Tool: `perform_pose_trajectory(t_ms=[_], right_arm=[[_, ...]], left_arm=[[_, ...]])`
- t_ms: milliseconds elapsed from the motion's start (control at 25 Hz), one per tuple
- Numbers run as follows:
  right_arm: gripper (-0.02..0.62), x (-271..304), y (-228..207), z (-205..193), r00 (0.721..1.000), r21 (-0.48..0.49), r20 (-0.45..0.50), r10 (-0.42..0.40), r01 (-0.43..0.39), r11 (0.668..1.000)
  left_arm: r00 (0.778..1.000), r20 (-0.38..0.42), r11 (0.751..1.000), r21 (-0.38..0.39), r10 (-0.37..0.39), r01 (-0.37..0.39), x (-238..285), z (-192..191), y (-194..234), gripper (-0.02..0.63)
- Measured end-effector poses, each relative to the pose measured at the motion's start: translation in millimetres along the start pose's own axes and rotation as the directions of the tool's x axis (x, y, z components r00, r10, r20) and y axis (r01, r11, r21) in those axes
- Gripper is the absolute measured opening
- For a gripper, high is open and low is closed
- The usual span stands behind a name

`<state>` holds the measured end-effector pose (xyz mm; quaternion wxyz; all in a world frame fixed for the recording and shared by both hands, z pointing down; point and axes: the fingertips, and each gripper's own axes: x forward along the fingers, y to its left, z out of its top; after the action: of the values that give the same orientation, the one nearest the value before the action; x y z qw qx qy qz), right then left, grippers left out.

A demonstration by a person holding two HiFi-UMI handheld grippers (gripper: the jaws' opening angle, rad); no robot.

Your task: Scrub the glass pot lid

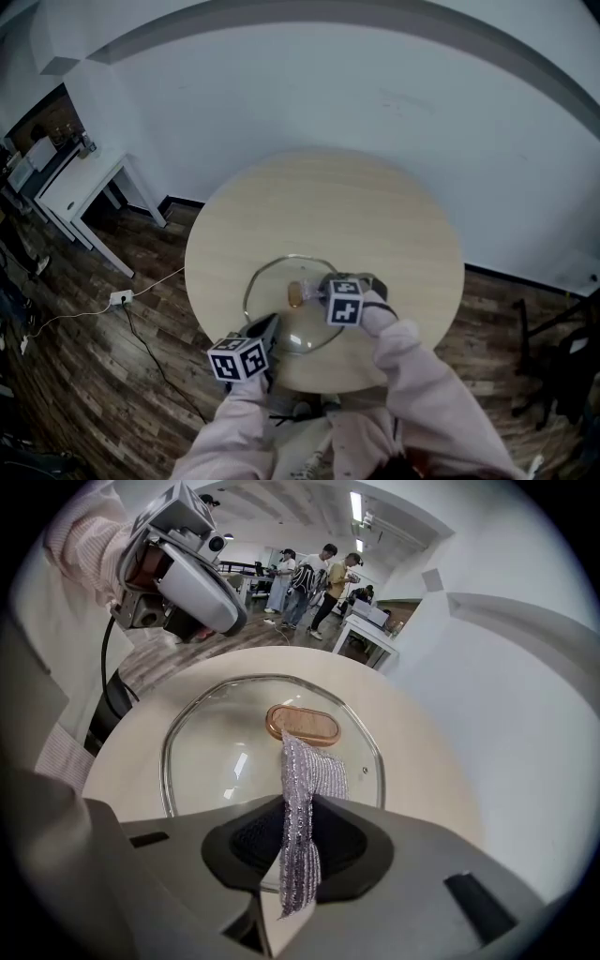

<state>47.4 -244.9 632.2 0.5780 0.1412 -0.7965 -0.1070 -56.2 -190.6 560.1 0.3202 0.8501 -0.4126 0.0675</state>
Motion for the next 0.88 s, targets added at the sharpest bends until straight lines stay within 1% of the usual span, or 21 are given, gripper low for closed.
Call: perform_pose_trajectory(t_ms=[160,400,600,880], right_arm=[[0.078,-0.6,6.0,3.9,1.0,0.023,0.0,-0.012,0.012,1.0],[0.08,-4.3,13.1,-0.2,0.999,0.072,-0.023,-0.028,0.03,0.997],[0.08,-6.6,21.3,3.6,0.999,0.109,-0.02,-0.036,0.037,0.993],[0.08,-6.8,26.5,3.8,0.997,0.151,-0.048,-0.057,0.063,0.986]], left_arm=[[1.0,-0.01,1.0,0.005,-0.016,0.016,-4.8,-4.2,1.2,-0.006],[0.999,-0.028,0.999,0.013,-0.043,0.044,-5.5,-10.1,-3.3,-0.006],[0.997,-0.042,0.998,0.019,-0.059,0.06,-10.1,-16.4,-4.1,-0.005],[0.995,-0.054,0.996,0.027,-0.08,0.082,-15.5,-20.9,-3.1,-0.006]])
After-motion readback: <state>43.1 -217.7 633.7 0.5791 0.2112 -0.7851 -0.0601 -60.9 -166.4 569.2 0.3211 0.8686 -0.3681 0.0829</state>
